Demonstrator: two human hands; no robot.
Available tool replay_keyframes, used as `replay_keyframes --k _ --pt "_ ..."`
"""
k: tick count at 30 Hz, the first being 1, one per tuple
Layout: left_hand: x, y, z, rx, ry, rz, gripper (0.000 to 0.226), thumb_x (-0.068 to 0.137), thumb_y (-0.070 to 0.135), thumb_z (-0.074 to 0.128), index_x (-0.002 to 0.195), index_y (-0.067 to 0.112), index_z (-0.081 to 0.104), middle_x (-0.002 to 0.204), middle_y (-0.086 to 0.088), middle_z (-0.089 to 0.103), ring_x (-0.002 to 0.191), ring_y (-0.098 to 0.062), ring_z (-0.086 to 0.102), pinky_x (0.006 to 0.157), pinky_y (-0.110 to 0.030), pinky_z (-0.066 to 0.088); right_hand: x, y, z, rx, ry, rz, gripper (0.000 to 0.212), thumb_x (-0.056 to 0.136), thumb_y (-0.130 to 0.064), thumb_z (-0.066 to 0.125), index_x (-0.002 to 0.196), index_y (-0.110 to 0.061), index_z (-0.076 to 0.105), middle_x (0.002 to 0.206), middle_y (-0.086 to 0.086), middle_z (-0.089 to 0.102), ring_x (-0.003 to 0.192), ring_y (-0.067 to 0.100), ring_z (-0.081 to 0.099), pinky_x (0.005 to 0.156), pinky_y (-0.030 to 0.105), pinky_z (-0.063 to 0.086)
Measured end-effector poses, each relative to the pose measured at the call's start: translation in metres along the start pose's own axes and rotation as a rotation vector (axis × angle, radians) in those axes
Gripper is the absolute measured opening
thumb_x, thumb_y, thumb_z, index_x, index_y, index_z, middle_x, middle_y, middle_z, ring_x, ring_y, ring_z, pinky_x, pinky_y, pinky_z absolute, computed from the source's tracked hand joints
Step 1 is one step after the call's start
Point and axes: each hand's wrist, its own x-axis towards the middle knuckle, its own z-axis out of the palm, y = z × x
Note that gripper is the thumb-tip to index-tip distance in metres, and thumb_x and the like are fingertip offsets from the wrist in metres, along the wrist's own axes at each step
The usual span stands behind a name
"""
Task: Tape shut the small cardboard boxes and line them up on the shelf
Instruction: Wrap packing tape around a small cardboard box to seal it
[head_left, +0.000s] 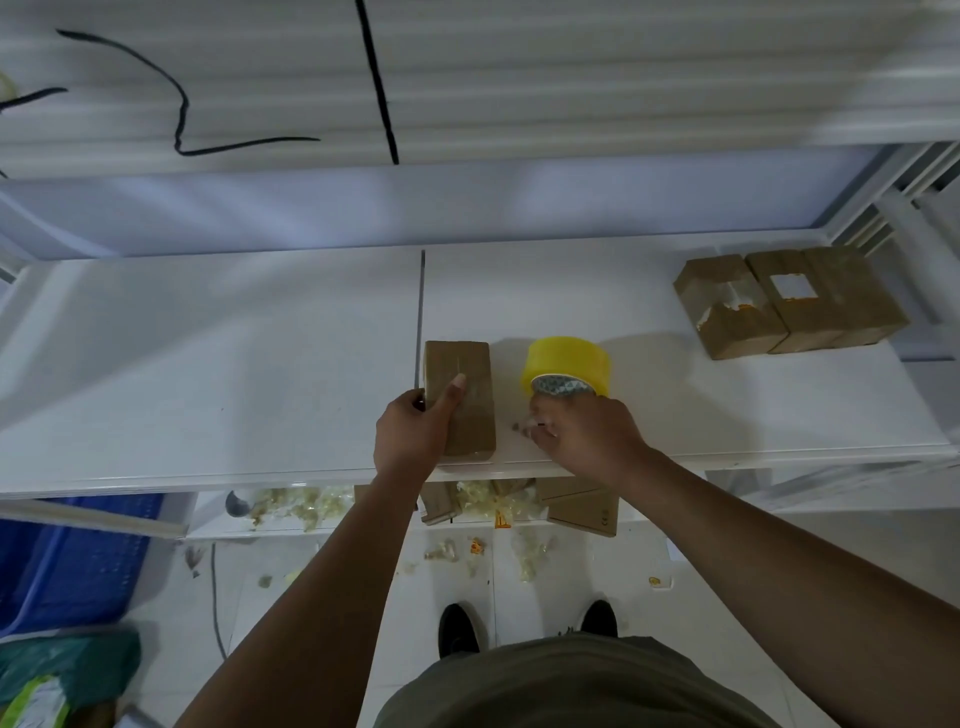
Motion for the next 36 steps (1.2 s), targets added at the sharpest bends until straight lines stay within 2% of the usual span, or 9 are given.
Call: replay_keyframes --k 3,5,8,11,19,23,25,31,36 --pt "0.002 0.0 -0.002 0.024 0.0 -0.002 0.062 0.08 0.086 0.062 0.09 0.027 0.076 0.08 0.011 0.078 0.081 -0.014 0.075 0.077 -0.037 0.063 0.0 -0.006 -0.015 0.173 0.427 -0.201 0.013 0.099 -0.029 0.066 0.102 -0.02 0.076 0.085 0.001 0.072 0.072 0.023 0.067 0.062 0.03 0.05" --pt "0.004 0.001 -0.002 -0.002 0.0 -0.022 0.061 0.08 0.086 0.063 0.086 0.026 0.076 0.078 0.011 0.077 0.08 -0.013 0.075 0.076 -0.035 0.062 0.009 -0.003 -0.028 0.108 0.676 -0.261 0.013 0.097 -0.026 0.067 0.105 -0.021 0.077 0.095 0.001 0.066 0.085 0.018 0.06 0.08 0.033 0.047" --pt "0.004 0.001 -0.005 -0.065 -0.009 -0.06 0.061 0.077 0.084 0.069 0.082 0.024 0.077 0.072 0.009 0.078 0.077 -0.012 0.076 0.072 -0.032 0.061 0.027 0.009 -0.04 0.002 0.359 -0.021 0.039 0.104 -0.046 0.053 0.14 -0.036 0.063 0.136 -0.001 0.057 0.128 0.022 0.052 0.111 0.048 0.034" --pt "0.0 0.003 -0.005 -0.144 -0.016 -0.091 0.055 0.074 0.081 0.075 0.08 0.027 0.079 0.07 0.017 0.077 0.066 -0.002 0.075 0.062 -0.023 0.056 0.035 0.014 -0.039 0.174 0.076 0.047 0.043 0.109 -0.052 0.041 0.149 -0.041 0.054 0.146 -0.004 0.05 0.135 0.026 0.05 0.113 0.052 0.038" --pt "-0.01 -0.013 -0.05 -0.393 0.058 -0.163 0.043 0.083 0.068 0.079 0.091 0.026 0.083 0.081 0.015 0.081 0.074 -0.003 0.077 0.055 -0.014 0.056 0.041 0.005 -0.04 0.194 0.055 0.093 0.041 0.107 -0.051 0.047 0.145 -0.042 0.058 0.146 -0.006 0.049 0.14 0.025 0.043 0.117 0.055 0.032" --pt "-0.021 0.002 -0.058 -0.426 0.047 -0.054 0.041 0.088 0.065 0.077 0.092 0.024 0.083 0.082 0.011 0.082 0.074 -0.001 0.077 0.056 -0.012 0.054 0.033 -0.03 -0.047 0.213 0.382 0.019 0.035 0.098 -0.03 0.069 0.132 -0.024 0.072 0.134 0.001 0.063 0.134 0.025 0.055 0.123 0.06 0.027" --pt "-0.026 0.012 -0.06 -0.434 0.048 0.008 0.04 0.09 0.064 0.075 0.094 0.025 0.083 0.085 0.01 0.082 0.076 -0.002 0.078 0.057 -0.013 0.055 0.025 -0.056 -0.052 0.442 0.501 -0.045 0.034 0.097 -0.025 0.071 0.13 -0.016 0.072 0.129 0.004 0.069 0.126 0.025 0.061 0.114 0.052 0.043" --pt "-0.044 0.038 -0.048 -0.432 0.108 0.123 0.045 0.088 0.067 0.072 0.112 0.03 0.08 0.096 0.007 0.082 0.086 -0.008 0.08 0.077 -0.032 0.065 0.002 -0.132 -0.045 1.045 0.213 0.127 0.062 0.105 -0.039 0.062 0.161 -0.023 0.041 0.154 -0.006 0.057 0.138 0.005 0.055 0.113 0.025 0.048" --pt "-0.057 0.043 -0.042 -0.422 0.129 0.178 0.03 0.092 0.064 0.072 0.111 0.04 0.073 0.095 0.017 0.08 0.084 -0.003 0.078 0.071 -0.029 0.067 0.008 -0.13 -0.059 1.263 0.382 0.384 0.016 0.106 -0.035 0.062 0.109 -0.042 0.076 0.107 -0.017 0.08 0.102 0.002 0.074 0.094 0.04 0.062"
